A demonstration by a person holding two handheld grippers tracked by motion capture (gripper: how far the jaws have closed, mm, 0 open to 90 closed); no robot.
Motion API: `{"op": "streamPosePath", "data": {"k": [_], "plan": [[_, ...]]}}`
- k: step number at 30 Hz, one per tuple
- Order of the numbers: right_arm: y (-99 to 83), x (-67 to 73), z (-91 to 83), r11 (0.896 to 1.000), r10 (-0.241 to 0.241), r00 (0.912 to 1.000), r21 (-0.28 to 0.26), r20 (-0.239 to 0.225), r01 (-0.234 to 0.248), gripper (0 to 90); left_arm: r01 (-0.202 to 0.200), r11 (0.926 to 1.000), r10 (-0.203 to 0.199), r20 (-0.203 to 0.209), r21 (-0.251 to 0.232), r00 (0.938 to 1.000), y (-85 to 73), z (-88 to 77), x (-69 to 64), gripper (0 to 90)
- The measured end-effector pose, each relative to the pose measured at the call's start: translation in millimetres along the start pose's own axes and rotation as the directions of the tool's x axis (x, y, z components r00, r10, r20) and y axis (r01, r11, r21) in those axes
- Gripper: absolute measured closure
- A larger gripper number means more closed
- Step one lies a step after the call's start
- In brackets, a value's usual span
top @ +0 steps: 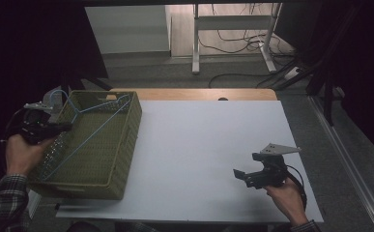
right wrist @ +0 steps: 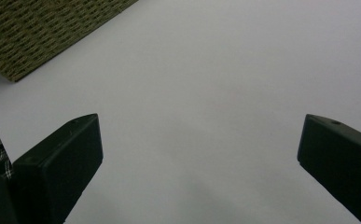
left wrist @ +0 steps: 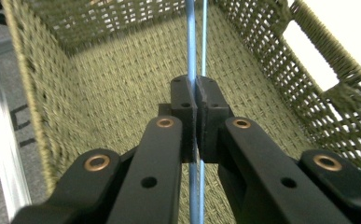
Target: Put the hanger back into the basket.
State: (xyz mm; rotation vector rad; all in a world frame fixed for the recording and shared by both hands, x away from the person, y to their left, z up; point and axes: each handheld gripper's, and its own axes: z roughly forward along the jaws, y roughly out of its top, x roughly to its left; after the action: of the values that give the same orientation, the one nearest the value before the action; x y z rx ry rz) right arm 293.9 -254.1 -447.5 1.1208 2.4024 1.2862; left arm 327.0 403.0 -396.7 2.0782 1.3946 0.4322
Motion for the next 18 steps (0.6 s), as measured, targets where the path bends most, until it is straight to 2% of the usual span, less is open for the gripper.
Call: {"op": "streamPosePath", "data": {"k": [4, 9, 11, 12, 13, 14, 15, 16, 17, 18], "plan": [[-0.6, -0.1, 1.2, 1.0, -0.002, 1.0, 0.005, -0.001, 0.002, 0.0, 0.025, 0.9995, -0.026, 0.004, 0.016, 0.9997, -9.0, 13.9, 4.8, 88.2], [-1.2, -0.6, 1.6, 1.0, -0.008, 1.0, 0.004, 0.004, 0.008, 0.0, 0.067, 0.9957, -0.067, 0.002, 0.064, 0.9978, -18.0, 33.4, 9.8, 88.0], [-1.7, -0.9, 2.3, 1.0, -0.011, 0.9999, 0.007, 0.006, 0.011, 0.0, 0.064, 0.9946, -0.064, -0.006, 0.081, 0.9979, -19.0, 37.1, 9.9, 87.8], [-2.2, -1.1, 2.9, 1.0, -0.016, 0.9998, 0.009, 0.009, 0.016, 0.0, 0.064, 0.9922, -0.062, -0.025, 0.107, 0.9978, -20.3, 43.3, 9.6, 87.0], [-2.6, -1.1, 3.1, 1.0, -0.018, 0.9998, 0.011, 0.009, 0.018, 0.0, 0.063, 0.9916, -0.06, -0.032, 0.113, 0.9977, -20.4, 45.6, 8.8, 86.1], [-3.0, -1.2, 3.3, 1.0, -0.02, 0.9997, 0.014, 0.011, 0.02, 0.0, 0.062, 0.993, -0.057, -0.049, 0.1, 0.9972, -19.9, 45.3, 7.4, 79.6], [-3.0, -1.2, 3.3, 1.0, -0.02, 0.9997, 0.014, 0.011, 0.02, 0.0, 0.062, 0.993, -0.057, -0.049, 0.1, 0.9972, -19.9, 45.3, 7.4, 71.1], [-3.2, -1.2, 3.3, 1.0, -0.022, 0.9997, 0.014, 0.012, 0.021, 0.0, 0.06, 0.9943, -0.055, -0.056, 0.088, 0.9969, -18.9, 44.0, 6.2, 71.1], [-3.5, -1.5, 2.8, 1.0, -0.023, 0.9996, 0.014, 0.015, 0.023, 0.0, 0.059, 0.9956, -0.054, -0.066, 0.073, 0.9963, -17.1, 41.4, 4.4, 60.1], [-3.5, -1.5, 2.8, 1.0, -0.023, 0.9996, 0.014, 0.015, 0.023, 0.0, 0.06, 0.9963, -0.056, -0.077, 0.061, 0.9955, -15.8, 39.7, 2.5, 60.1]]}}
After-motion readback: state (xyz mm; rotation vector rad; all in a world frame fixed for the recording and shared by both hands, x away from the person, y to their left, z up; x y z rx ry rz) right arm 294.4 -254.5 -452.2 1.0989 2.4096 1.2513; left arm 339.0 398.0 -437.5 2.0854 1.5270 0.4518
